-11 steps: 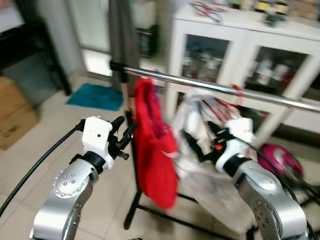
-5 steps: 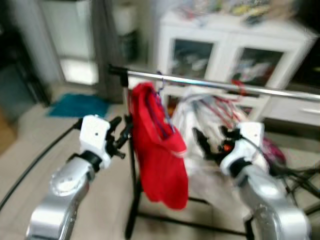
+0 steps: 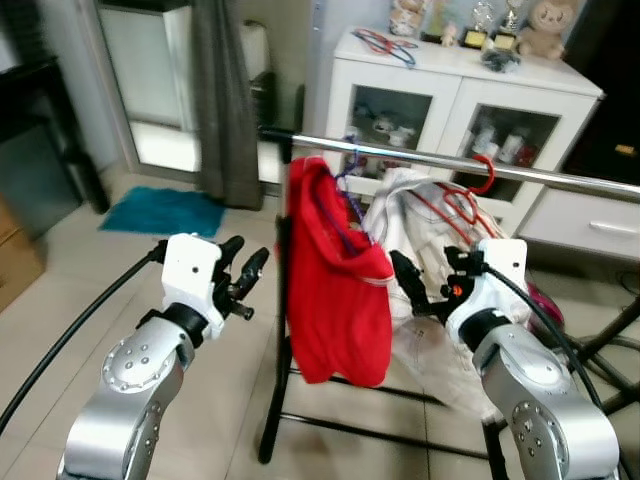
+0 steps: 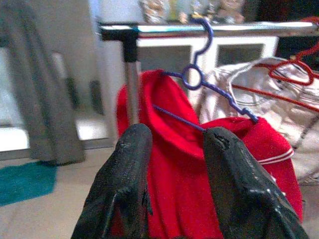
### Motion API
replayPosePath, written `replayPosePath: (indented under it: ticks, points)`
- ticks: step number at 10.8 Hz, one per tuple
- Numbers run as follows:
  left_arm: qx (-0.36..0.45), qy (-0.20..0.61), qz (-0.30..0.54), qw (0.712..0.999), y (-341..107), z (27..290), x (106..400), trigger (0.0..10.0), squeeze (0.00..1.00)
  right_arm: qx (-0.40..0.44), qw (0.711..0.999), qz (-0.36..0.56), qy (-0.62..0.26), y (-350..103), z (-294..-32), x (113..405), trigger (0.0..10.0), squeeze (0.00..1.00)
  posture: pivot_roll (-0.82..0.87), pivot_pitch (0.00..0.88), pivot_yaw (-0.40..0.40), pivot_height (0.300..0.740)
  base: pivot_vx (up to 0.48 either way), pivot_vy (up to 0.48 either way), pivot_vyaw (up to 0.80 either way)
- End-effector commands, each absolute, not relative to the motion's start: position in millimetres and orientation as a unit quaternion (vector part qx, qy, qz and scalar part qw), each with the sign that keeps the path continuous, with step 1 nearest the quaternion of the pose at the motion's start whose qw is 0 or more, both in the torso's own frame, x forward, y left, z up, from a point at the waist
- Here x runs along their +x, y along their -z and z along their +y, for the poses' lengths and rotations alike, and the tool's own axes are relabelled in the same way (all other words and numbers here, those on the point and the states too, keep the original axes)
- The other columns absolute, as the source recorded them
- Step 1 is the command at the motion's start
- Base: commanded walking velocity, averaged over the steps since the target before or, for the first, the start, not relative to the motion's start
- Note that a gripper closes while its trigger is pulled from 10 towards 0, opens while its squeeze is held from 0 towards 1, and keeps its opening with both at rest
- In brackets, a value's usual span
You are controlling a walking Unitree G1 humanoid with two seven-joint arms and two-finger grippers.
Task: Hang hanger
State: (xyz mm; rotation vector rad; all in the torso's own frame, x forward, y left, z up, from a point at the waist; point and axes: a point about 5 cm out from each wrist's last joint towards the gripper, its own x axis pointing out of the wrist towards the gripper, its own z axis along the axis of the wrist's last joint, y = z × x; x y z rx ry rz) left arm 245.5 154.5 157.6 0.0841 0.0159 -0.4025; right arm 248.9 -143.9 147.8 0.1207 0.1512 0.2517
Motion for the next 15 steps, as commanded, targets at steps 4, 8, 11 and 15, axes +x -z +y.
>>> replayPosePath:
  ticks: [4, 8, 11, 15]
  points:
    - [0.049, 0.200, 0.015, 0.979, -156.0, 154.0, 243.1, 10.0, 0.00, 0.037, 0.986, 0.072, -0.143, -150.0, -140.7, 254.3, 10.0, 0.00, 0.04, 0.000, -0.056, 0.740, 0.000, 0.000, 0.00]
    - [0.050, 0.205, 0.015, 0.977, -155.8, 153.4, 244.5, 10.0, 0.00, 0.059, 0.988, 0.072, -0.119, -147.1, -144.9, 253.7, 10.0, 0.00, 0.03, 0.000, -0.047, 0.740, 0.278, 0.000, 0.00]
    - [0.049, 0.208, 0.017, 0.977, -155.5, 153.9, 244.9, 10.0, 0.00, 0.061, 0.989, 0.073, -0.117, -146.1, -144.3, 252.8, 10.0, 0.00, 0.03, 0.000, -0.045, 0.740, 0.296, 0.000, 0.00]
    - [0.049, 0.210, 0.017, 0.976, -155.4, 154.6, 244.3, 10.0, 0.00, 0.038, 0.988, 0.072, -0.132, -146.7, -140.5, 252.8, 10.0, 0.00, 0.03, 0.000, -0.046, 0.740, 0.299, 0.000, 0.00]
